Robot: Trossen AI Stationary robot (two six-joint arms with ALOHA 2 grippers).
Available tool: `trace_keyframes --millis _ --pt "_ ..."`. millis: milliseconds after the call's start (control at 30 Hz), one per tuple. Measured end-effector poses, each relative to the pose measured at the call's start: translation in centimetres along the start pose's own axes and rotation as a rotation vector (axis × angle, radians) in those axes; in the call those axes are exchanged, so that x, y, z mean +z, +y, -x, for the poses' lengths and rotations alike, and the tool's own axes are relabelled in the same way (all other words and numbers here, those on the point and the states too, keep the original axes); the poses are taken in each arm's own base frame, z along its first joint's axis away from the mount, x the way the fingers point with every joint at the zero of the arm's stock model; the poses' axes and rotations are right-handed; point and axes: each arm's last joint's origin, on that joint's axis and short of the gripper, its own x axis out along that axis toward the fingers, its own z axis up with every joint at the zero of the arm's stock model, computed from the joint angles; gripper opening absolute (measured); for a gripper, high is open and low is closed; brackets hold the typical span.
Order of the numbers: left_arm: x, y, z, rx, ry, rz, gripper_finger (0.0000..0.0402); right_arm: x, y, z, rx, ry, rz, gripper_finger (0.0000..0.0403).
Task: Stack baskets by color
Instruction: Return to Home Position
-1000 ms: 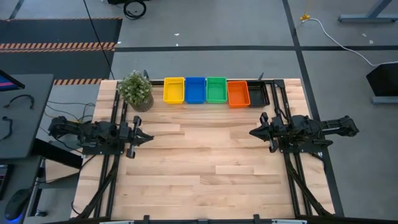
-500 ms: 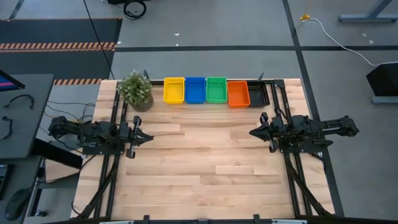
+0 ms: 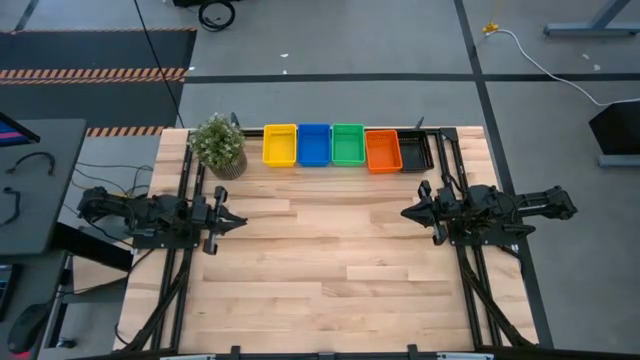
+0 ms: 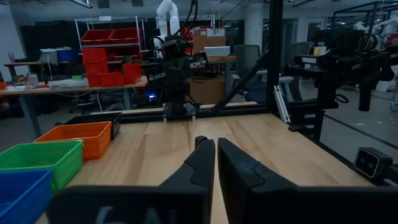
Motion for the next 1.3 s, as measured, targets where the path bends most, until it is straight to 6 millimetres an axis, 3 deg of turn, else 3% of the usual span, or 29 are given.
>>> trace_keyframes --millis 1300 --pt "0.00 0.00 0.00 0.000 0.001 0.000 0.0030 0.00 0.00 0.00 0.000 0.000 0.000 0.0022"
